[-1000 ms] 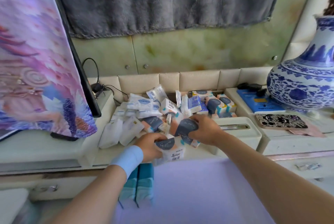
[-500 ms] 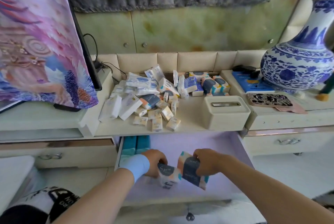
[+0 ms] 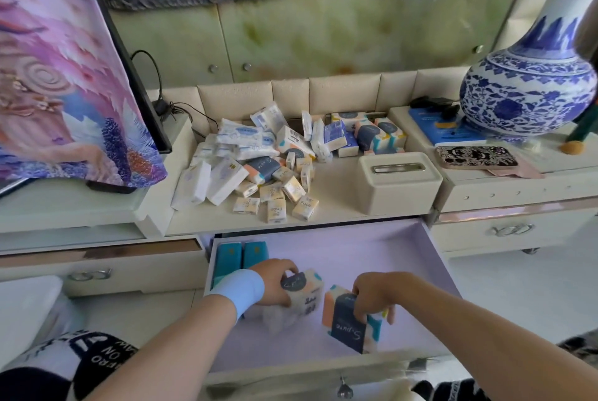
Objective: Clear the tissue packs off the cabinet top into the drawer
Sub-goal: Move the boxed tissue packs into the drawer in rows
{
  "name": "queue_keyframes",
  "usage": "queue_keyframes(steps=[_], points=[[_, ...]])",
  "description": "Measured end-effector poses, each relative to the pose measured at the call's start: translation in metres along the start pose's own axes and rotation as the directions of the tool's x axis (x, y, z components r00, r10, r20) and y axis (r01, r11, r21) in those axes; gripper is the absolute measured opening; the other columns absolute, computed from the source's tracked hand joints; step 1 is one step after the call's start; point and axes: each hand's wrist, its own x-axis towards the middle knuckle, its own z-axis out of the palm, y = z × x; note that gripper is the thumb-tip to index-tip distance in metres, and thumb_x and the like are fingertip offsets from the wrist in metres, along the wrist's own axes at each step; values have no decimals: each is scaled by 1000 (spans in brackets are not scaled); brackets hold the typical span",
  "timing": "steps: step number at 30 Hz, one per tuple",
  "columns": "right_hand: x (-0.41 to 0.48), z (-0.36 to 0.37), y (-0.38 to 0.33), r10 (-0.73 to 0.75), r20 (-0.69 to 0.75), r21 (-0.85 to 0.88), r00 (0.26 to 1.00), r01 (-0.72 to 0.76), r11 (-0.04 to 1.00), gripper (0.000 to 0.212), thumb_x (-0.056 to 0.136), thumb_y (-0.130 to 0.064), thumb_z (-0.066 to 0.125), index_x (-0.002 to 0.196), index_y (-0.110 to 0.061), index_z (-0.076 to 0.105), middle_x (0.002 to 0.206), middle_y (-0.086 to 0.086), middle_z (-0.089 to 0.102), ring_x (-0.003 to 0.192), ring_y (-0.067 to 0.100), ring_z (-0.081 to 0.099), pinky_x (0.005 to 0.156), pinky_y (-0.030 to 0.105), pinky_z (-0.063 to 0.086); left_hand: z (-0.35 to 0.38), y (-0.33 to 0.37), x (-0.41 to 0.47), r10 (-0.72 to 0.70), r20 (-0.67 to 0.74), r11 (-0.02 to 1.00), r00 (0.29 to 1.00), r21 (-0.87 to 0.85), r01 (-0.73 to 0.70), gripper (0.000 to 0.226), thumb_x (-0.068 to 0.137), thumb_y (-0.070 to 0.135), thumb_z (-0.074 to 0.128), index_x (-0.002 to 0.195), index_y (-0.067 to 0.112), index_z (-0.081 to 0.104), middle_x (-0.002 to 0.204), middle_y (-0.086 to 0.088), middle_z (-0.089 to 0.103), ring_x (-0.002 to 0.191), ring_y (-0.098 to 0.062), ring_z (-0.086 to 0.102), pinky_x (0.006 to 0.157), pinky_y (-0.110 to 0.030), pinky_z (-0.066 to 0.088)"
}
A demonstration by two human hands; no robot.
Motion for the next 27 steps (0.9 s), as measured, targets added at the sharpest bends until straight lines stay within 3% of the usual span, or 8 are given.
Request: queue_keyframes(steps=[3, 7, 11, 14, 19, 21, 23, 27], points=[[6, -4, 2, 18, -95, 85, 995, -10, 996, 47, 82, -25, 66, 124, -11, 53, 119, 8, 60, 101, 26, 63, 74, 37, 62, 3, 2, 11, -22, -112, 998, 993, -57, 16, 68, 84, 31, 61, 143, 46, 31, 132, 0, 38, 111, -25, 55, 92, -32, 49], [16, -7, 5, 8, -225, 101, 974, 15, 995, 41, 82, -26, 64, 119, -18, 49, 112, 5, 61, 96, 21, 63, 73, 33, 61, 9, 8, 29, -46, -195, 998, 980, -47, 38, 49, 90, 36, 53, 138, 41, 44, 133, 0, 26, 110, -24, 55, 100, -31, 44], [27, -11, 8, -64, -313, -2, 948, 67, 998, 47, 82, -20, 65, 125, -21, 48, 120, 4, 60, 102, 21, 58, 84, 31, 55, 17, 12, 44, -41, 5, 993, 999, 111, 41, 64, 76, 54, 71, 134, 34, 51, 152, 3, 3, 127, -29, 47, 108, -37, 39], [38, -11, 17, -91, -363, -64, 927, 73, 995, 52, 80, -18, 67, 129, -22, 50, 122, 3, 58, 105, 22, 58, 84, 30, 52, 20, 11, 54, 6, 94, 956, 996, 290, -33, 80, 68, 40, 83, 138, 34, 43, 158, 9, -9, 129, -33, 48, 107, -38, 42], [54, -11, 28, -107, -400, -118, 910, 65, 991, 54, 82, -21, 69, 132, -25, 49, 124, 2, 55, 108, 23, 57, 87, 31, 51, 19, 9, 69, 155, 86, 813, 984, 555, -177, 91, 78, 5, 71, 148, 42, 24, 159, 7, 10, 122, -33, 54, 92, -39, 50], [59, -13, 30, -117, -415, -124, 902, 72, 990, 56, 82, -23, 70, 133, -26, 48, 124, 1, 53, 108, 23, 56, 85, 30, 50, 19, 7, 75, 132, 117, 763, 984, 621, -176, 86, 80, 10, 68, 147, 44, 26, 150, -1, 21, 119, -33, 53, 89, -40, 50], [66, -14, 32, -122, -434, -124, 892, 75, 989, 58, 82, -22, 71, 134, -28, 47, 123, 0, 53, 107, 22, 56, 87, 31, 52, 18, 4, 78, 126, 93, 722, 988, 675, -155, 62, 84, 20, 66, 139, 33, 43, 139, -7, 32, 115, -33, 51, 86, -41, 50], [76, -19, 33, -119, -467, -107, 876, 78, 991, 59, 82, -16, 68, 136, -30, 46, 123, 1, 49, 107, 22, 53, 89, 34, 52, 14, -4, 81, 31, -153, 810, 988, 582, 65, 52, 88, 44, 61, 129, 16, 49, 132, -7, 36, 112, -30, 51, 77, -39, 44]])
